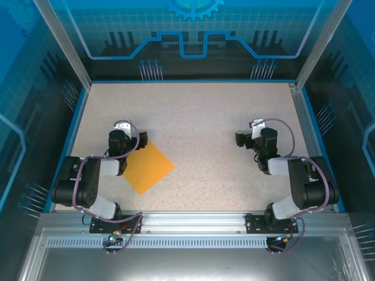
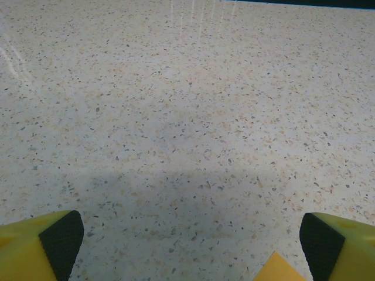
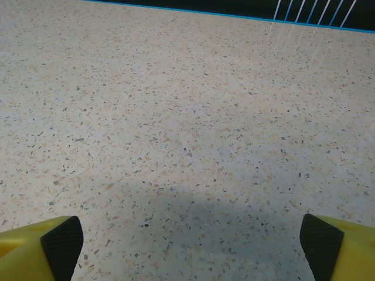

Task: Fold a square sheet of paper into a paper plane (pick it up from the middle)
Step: Move the square sheet of paper to the center of the table.

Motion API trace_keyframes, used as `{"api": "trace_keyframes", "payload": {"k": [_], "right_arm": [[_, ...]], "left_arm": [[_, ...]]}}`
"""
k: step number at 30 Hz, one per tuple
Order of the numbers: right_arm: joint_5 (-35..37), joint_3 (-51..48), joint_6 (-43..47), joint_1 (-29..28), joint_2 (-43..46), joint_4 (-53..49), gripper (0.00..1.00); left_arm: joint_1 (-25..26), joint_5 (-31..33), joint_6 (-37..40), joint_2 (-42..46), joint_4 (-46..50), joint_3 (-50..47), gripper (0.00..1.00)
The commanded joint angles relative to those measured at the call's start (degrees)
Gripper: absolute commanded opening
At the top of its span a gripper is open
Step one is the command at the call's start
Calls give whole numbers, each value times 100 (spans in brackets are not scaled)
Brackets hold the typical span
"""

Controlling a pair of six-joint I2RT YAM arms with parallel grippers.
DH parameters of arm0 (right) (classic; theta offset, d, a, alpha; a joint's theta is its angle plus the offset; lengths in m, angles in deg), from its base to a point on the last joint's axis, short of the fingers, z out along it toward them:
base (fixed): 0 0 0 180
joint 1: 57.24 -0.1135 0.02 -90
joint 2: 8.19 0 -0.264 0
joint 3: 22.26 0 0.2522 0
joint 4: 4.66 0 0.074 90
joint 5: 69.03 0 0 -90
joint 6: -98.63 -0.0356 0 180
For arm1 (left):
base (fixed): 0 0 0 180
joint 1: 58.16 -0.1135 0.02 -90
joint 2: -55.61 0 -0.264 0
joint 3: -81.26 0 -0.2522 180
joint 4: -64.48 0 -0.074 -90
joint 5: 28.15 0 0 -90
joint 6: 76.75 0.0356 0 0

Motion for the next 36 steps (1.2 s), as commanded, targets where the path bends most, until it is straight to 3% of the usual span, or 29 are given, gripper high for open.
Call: {"api": "trace_keyframes", "payload": {"k": [1, 21, 26, 36], "right_arm": [[-8, 38, 63, 128, 30, 172, 99], [-200, -15, -80, 286, 180, 157, 99], [-288, 100, -42, 306, 1064, -700, 99], [-1201, 1023, -326, 285, 2262, -3301, 99]], "left_arm": [[5, -153, 52, 49, -194, 59, 99], [-30, -212, 43, 107, -37, 120, 99], [-21, 28, -252, 790, 2295, 1054, 99], [-21, 0, -1332, 1723, 6505, 2672, 99]]}}
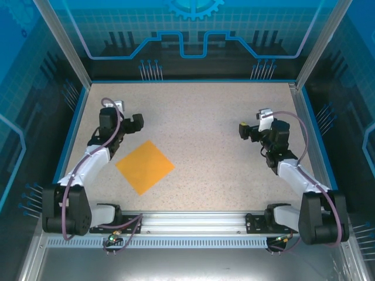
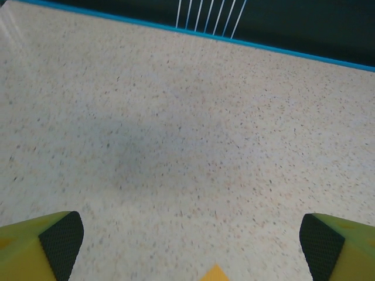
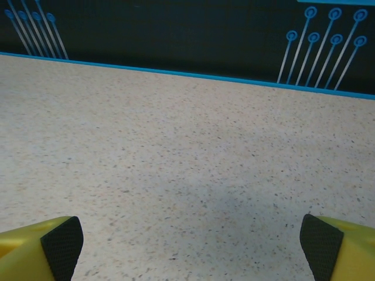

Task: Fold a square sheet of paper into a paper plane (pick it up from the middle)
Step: Move the square sheet of paper to the center of the table.

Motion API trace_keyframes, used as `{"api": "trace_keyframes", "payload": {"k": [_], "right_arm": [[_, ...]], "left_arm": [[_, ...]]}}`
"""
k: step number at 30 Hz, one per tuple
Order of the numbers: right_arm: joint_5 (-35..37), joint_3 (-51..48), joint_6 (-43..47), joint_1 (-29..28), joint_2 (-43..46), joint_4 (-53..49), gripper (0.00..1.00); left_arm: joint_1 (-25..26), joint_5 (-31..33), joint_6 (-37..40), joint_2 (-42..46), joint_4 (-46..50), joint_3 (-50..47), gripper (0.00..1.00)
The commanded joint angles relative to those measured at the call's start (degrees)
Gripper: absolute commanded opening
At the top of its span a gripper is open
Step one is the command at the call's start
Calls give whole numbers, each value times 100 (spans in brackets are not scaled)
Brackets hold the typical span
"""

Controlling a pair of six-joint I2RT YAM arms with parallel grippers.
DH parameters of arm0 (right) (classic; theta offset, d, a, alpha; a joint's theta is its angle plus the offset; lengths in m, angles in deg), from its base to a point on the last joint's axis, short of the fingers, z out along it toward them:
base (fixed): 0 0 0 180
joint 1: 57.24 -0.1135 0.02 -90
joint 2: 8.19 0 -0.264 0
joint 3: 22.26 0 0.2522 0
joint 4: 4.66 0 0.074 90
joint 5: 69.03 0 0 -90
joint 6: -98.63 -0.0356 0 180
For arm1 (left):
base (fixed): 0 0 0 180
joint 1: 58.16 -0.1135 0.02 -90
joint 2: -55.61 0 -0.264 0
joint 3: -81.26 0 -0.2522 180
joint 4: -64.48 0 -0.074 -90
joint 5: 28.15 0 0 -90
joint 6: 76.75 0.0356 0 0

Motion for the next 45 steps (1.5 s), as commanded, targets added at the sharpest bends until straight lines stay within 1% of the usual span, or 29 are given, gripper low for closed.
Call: {"api": "trace_keyframes", "payload": {"k": [1, 4, 7, 11, 15, 18, 21, 27, 30, 32, 34, 39, 45], "right_arm": [[-571, 380, -230, 59, 356, -1299, 99], [-884, 583, -338, 31, 507, -1871, 99], [-1151, 739, -455, -50, 640, -2431, 99], [-1331, 913, -547, -179, 784, -3163, 99], [-1613, 1129, -647, -354, 829, -3817, 99], [-1709, 1261, -695, -579, 838, -4168, 99], [-1699, 1321, -767, -848, 811, -4339, 99], [-1460, 1495, -793, -1347, 583, -4432, 99], [-1452, 1590, -772, -1404, 459, -4480, 99], [-1311, 1611, -744, -1446, 416, -4511, 99], [-1130, 1635, -682, -1449, 304, -4619, 99], [-1068, 1628, -663, -1451, 163, -4608, 99], [-818, 1698, -678, -1471, 42, -4740, 99]], "left_arm": [[-14, 30, -523, 226, 2215, 428, 99], [-17, -63, -730, 457, 2812, 529, 99], [-14, -143, -943, 711, 3141, 455, 99], [-17, -245, -1242, 965, 3458, 275, 99], [-6, -405, -1605, 806, 3895, 282, 99], [93, -546, -1817, 593, 3931, 197, 99], [380, -459, -1937, 442, 3869, 113, 99], [717, -512, -2159, 75, 3647, -89, 99], [997, -397, -2221, -156, 3633, -80, 99], [1154, -271, -2252, -304, 3688, -39, 99], [1234, -252, -2269, -441, 3668, -44, 99], [1452, -115, -2434, -823, 3490, -128, 99], [1766, 61, -2498, -1427, 3344, 56, 99]]}}
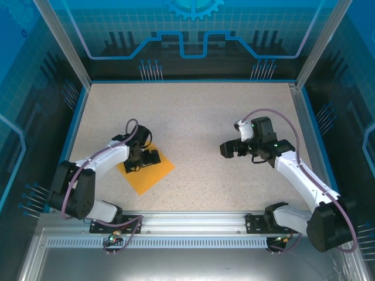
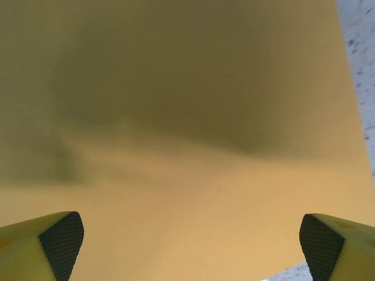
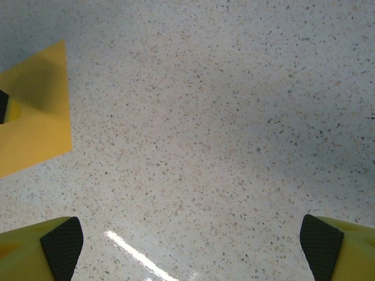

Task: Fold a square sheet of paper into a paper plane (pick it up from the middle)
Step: Move the square sheet of paper to the center of the table.

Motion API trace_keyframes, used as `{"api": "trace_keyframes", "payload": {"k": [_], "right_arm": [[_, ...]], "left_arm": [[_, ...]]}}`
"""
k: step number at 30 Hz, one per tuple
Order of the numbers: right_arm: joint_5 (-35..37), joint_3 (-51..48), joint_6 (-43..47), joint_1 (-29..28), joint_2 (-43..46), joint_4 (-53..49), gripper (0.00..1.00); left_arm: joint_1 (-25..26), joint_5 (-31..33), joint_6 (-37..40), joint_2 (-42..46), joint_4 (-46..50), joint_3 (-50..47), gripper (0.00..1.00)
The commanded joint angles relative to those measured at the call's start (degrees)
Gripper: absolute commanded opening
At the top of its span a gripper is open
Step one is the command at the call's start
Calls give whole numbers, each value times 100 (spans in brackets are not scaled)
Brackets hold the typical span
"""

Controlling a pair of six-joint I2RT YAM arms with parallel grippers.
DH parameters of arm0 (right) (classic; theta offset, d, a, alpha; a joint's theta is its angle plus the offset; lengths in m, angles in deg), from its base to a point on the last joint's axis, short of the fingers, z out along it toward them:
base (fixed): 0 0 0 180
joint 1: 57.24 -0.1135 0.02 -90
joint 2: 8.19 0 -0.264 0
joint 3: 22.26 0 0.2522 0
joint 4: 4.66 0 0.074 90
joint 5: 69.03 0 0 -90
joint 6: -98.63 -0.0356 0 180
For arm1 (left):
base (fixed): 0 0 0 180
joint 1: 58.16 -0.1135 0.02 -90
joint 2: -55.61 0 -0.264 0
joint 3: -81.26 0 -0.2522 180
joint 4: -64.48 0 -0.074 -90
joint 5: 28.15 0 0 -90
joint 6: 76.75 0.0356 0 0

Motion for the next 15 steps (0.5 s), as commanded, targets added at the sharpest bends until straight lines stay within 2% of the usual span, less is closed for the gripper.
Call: {"api": "trace_keyframes", "payload": {"k": [1, 15], "right_arm": [[204, 213, 26, -76, -64, -212, 99], [242, 236, -10, -77, -225, -48, 99]], "left_arm": [[139, 227, -130, -345, -53, 146, 99], [805, 35, -493, -1335, -319, 672, 99]]}}
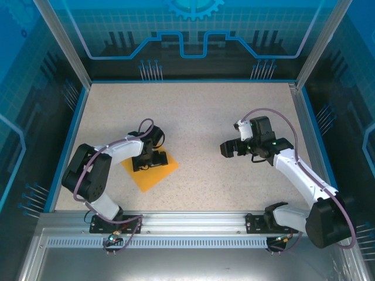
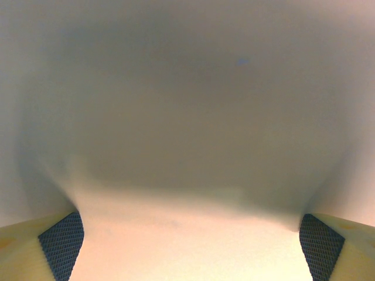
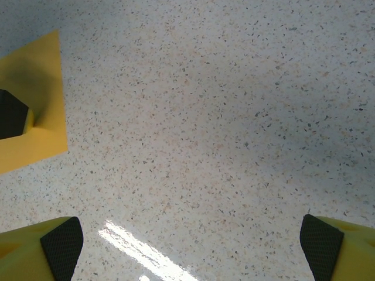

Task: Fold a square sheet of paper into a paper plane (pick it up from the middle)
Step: Move the square sheet of paper to the center of the table.

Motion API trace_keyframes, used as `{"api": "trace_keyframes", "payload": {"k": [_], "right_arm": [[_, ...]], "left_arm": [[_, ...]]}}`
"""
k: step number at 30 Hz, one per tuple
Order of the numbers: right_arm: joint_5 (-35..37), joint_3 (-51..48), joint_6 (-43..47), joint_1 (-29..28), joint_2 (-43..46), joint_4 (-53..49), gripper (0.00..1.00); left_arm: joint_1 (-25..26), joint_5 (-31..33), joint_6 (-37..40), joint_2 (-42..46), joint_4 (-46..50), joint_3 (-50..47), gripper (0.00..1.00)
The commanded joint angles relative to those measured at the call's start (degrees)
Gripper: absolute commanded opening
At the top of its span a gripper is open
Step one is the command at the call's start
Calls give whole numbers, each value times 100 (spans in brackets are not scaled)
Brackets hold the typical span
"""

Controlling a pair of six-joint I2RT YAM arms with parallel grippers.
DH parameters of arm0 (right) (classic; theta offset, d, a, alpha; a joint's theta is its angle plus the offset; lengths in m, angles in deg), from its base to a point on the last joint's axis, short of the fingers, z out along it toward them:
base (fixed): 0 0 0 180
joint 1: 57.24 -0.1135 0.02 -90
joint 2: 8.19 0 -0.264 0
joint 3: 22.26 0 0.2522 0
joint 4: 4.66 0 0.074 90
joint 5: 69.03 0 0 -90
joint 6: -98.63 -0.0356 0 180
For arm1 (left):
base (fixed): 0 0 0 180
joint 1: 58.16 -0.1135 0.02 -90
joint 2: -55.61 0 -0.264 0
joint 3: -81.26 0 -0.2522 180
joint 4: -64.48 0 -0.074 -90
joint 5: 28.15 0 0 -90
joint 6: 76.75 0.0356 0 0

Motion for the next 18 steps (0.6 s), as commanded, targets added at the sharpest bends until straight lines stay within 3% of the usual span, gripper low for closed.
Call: {"api": "trace_keyframes", "payload": {"k": [1, 9, 18], "right_arm": [[53, 190, -1, -78, -68, -10, 99], [-209, 32, -35, 74, -115, -36, 99], [-285, -292, -72, 391, 408, -318, 99]], "left_arm": [[300, -239, -298, -328, -243, 205, 99], [1061, -496, -571, -930, -222, 945, 99], [1908, -732, -522, -2120, 32, 2484, 99]]}}
